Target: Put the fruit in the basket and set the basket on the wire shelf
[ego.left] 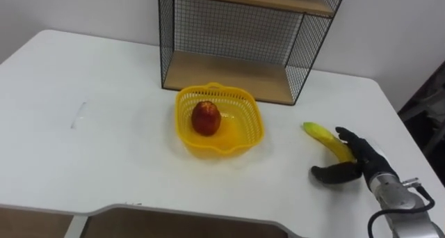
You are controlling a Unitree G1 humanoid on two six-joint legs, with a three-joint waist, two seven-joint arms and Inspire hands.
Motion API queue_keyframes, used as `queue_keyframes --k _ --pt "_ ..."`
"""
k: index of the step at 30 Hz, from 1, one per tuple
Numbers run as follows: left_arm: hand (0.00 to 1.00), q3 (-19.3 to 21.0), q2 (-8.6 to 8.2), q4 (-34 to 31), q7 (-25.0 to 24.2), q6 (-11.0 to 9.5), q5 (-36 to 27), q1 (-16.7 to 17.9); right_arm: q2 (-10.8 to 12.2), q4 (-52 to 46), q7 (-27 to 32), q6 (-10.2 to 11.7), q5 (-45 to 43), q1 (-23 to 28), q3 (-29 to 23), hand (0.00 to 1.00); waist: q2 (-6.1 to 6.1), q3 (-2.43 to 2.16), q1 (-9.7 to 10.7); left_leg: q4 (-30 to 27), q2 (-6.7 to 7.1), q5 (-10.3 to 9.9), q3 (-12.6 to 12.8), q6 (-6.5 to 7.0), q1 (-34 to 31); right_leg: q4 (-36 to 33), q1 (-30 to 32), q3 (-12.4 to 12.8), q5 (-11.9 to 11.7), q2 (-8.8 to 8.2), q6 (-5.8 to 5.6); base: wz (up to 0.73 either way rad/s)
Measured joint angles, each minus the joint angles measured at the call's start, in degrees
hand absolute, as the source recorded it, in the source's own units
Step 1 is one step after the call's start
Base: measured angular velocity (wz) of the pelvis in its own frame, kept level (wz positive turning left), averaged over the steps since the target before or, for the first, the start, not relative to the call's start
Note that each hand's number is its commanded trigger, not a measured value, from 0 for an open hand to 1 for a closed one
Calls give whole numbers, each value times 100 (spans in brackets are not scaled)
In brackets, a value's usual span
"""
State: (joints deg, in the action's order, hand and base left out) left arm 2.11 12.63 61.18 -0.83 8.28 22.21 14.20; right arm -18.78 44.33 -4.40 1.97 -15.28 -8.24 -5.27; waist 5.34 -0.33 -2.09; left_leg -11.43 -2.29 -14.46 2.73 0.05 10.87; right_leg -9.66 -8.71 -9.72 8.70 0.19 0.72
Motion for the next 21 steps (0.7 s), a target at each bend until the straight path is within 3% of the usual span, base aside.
queue_keyframes --k 7,21 --pt "0 4 9 72 -17 26 148 -42 -205 250 176 0 -94 -135 -40 100 0 -9 -22 8 -6 -2 -22 -3 -11 92 4 -134 -13 -9 10 1" --pt "0 -7 8 105 -17 59 217 -141 -221 418 357 -27 -178 -135 -43 100 -27 -29 -58 19 -28 -38 -36 -16 83 90 -125 -121 -16 20 14 1"
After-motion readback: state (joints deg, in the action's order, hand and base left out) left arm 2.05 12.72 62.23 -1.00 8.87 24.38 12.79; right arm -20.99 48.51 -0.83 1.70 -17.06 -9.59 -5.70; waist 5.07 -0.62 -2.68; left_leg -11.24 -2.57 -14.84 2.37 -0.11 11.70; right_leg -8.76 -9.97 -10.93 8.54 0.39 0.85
